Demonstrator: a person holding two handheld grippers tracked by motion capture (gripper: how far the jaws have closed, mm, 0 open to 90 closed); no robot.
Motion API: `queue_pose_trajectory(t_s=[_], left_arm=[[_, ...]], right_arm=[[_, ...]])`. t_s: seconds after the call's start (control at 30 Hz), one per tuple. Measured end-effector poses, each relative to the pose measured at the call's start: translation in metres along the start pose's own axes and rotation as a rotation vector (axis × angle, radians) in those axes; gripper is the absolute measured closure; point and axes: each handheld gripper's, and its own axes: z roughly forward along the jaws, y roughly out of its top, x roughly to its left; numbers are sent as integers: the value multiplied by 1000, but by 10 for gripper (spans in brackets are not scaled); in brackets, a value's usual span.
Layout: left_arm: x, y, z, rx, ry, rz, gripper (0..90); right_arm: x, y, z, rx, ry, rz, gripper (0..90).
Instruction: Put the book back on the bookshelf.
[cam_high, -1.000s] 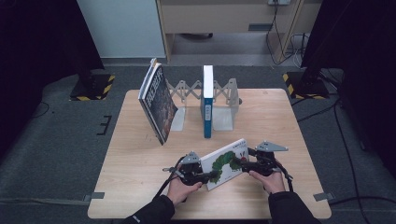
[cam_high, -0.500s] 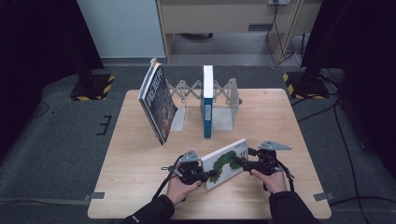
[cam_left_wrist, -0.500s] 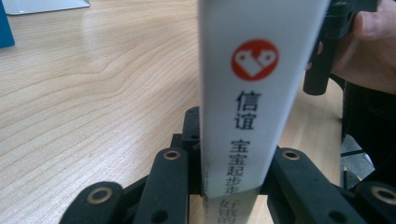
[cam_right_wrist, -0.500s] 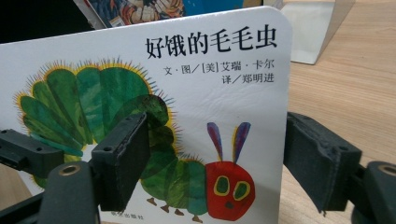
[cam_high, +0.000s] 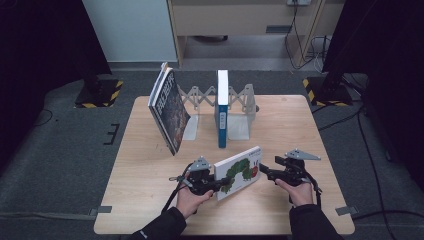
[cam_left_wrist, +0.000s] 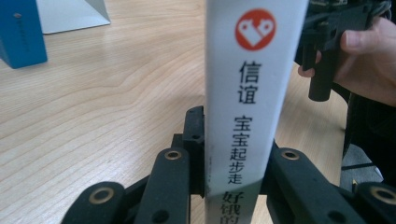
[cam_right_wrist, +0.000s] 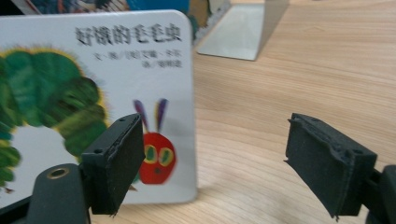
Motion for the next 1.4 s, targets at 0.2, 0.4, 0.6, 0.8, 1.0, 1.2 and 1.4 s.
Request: queue_pose_trajectory(t_s=[0.2,0.4,0.6,0.8,1.0,1.2,1.4], left_arm=[[2,5,-7,-11,25,-19,744],[3,12,-16,-35,41,-21,744],[2,18,-23,-52,57,-7,744],[1,25,-27,-76,70,-1,744],[1,33,-29,-91,96,10,744],[2,44,-30,-125,137,9,745],[1,56,-28,-158,162,24,744]], right_arm=[[-4,-1,-1,24,-45,-4,184],[-8,-3,-1,75,-131,-33,173],[-15,-6,-1,121,-192,-41,164],[-20,-10,1,188,-259,-66,142],[-24,-14,4,234,-294,-77,114],[-26,-17,7,266,-301,-106,94],[-26,-20,11,300,-302,-113,84]])
